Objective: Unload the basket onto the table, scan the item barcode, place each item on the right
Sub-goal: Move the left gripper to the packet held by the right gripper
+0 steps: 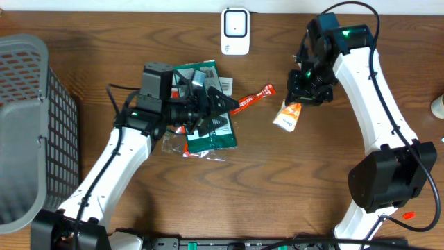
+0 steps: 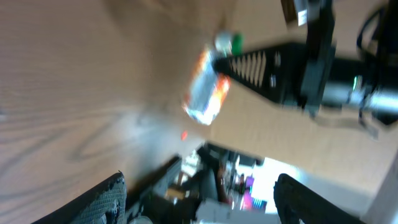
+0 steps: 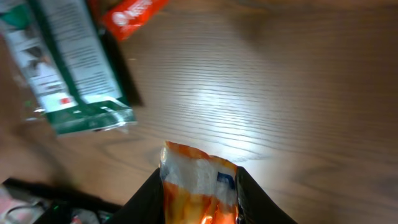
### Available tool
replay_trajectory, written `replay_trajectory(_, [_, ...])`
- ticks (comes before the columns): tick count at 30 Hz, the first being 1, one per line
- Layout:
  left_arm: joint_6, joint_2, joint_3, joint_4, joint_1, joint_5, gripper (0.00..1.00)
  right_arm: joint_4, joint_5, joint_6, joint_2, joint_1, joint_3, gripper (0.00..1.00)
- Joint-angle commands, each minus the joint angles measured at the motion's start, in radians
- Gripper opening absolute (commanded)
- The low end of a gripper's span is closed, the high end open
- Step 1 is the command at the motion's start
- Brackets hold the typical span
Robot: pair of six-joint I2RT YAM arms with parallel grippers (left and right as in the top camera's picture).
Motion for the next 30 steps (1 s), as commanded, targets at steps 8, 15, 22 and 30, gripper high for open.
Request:
replay_trajectory(8, [0.122, 0.063, 0.01, 0.093, -0.134, 0.239, 0.75, 0.005, -0.17, -0.083, 0.008, 0.002, 0.026, 0.09])
replay_trajectory(15, [0.241, 0.127, 0.01, 0.094, -0.143, 0.299, 0.71, -0.03, -0.325, -0.175, 0.008, -0.017, 0.044, 0.08])
replay_trajectory(22, [0.3, 0.131, 0.01, 0.105, -0.143, 0.295, 0.71, -0.095, -0.352, -0.235, 0.008, -0.019, 0.055, 0.08])
replay_trajectory(30, [0.31, 0.131, 0.01, 0.156, -0.143, 0.268, 0.71, -0.172, -0.389, -0.296, 0.008, -0.021, 0.056, 0.07])
